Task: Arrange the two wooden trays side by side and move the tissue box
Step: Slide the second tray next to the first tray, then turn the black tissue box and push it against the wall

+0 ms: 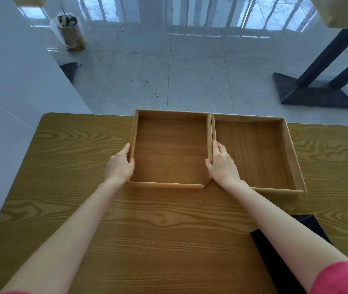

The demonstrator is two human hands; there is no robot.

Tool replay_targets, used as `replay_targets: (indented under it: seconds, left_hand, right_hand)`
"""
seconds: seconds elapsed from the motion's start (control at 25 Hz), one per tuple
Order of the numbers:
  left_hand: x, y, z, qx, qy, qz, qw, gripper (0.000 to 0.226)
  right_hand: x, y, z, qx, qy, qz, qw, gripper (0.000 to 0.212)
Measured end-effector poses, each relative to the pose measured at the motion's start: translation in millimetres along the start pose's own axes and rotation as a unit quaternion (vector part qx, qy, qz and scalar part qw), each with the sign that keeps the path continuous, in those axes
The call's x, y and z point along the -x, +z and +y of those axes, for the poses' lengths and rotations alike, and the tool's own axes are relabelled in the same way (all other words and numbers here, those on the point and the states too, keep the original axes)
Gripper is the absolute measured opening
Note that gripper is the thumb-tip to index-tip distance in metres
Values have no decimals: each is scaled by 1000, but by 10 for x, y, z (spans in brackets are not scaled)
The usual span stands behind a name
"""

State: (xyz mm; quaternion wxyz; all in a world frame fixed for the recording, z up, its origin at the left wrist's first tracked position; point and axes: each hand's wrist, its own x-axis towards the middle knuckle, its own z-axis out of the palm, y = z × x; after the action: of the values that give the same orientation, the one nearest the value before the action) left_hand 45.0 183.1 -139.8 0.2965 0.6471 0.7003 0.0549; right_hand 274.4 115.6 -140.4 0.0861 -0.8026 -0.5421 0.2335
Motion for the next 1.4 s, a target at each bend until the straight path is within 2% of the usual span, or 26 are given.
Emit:
replay_targets:
  seconds: [0.16, 0.32, 0.48, 0.72, 0.96, 1.24, 1.4]
  left_hand:
    - [90, -82, 63, -63, 35, -34, 997, 59]
    - [308, -190, 210, -198, 100, -33, 974, 64]
    - [629, -301, 364, -257, 134, -25, 957, 65]
    - [1241, -362, 518, -260, 171, -8, 950, 65]
    - [1801, -175, 669, -256, 208, -26, 944, 66]
    - [2267, 233, 1022, -216, 268, -49, 938, 65]
    - [2481, 571, 1216, -187, 288, -82, 936, 65]
  right_hand:
    - [81, -13, -13, 70, -20, -14, 997, 68]
    - [263, -104, -55, 89, -43, -5, 995, 69]
    - [541, -290, -59, 93, -60, 11, 994, 68]
    - [1108, -492, 88, 94, -73, 35, 992, 66]
    - [1624, -542, 383, 92, -62, 46, 993, 66]
    - [2076, -686, 946, 68, -18, 58, 996, 66]
    - [2254, -696, 1340, 49, 24, 36, 998, 69]
